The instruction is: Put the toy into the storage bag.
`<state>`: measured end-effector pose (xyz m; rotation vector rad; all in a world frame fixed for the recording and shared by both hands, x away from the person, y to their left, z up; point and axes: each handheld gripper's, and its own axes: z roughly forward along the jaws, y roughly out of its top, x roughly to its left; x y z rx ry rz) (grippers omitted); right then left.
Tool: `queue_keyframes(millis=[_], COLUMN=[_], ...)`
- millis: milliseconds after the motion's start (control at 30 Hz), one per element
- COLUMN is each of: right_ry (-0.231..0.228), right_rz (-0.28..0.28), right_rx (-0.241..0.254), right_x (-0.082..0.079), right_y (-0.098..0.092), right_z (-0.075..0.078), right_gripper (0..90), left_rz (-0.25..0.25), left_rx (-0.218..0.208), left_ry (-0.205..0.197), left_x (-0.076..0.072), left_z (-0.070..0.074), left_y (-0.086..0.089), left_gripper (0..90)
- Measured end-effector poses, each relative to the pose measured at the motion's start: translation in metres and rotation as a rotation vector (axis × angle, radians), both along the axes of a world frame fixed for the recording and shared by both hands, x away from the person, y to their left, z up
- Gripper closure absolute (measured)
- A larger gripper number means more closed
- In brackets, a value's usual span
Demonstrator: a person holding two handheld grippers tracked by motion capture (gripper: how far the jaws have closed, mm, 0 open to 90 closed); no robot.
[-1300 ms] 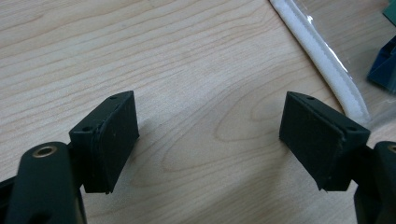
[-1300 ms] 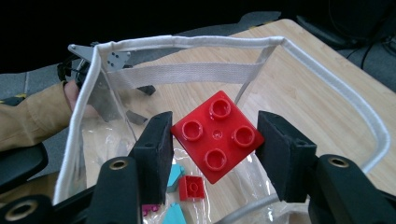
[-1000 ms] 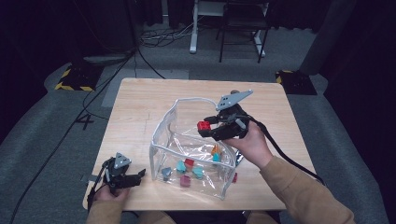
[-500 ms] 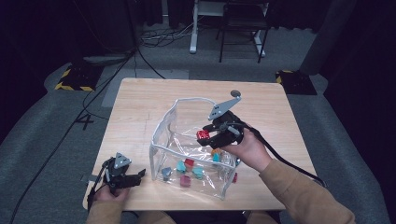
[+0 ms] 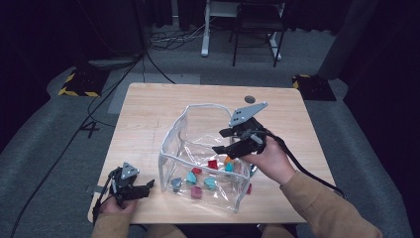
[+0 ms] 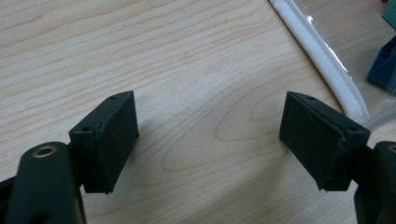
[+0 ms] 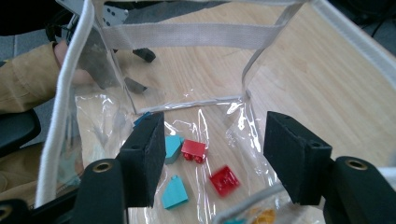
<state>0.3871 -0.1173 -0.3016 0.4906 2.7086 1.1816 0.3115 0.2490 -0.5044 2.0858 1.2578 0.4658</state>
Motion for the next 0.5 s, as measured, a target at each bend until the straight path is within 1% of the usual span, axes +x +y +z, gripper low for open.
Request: queue_keyframes(millis=[200, 233, 500], right_ry=[-0.053, -0.064, -0.075], right_rz=[-0.029, -0.03, -0.1], right_rx=[0.009, 0.017, 0.056], right_x=[-0.006, -0.007, -0.007], right_y=[-0.013, -0.016, -0.05], right_z=[0.012, 0.014, 0.022], right_gripper=[39.5, 39.6, 38.3], left_rz=[0.0, 0.0, -0.001], left_rx=[0.0, 0.0, 0.0], left_ry=[0.0, 0.0, 0.0], left_x=[0.0, 0.0, 0.0], left_z=[0.0, 0.0, 0.0], left_y=[0.0, 0.0, 0.0], left_gripper=[19.9, 19.9, 19.9])
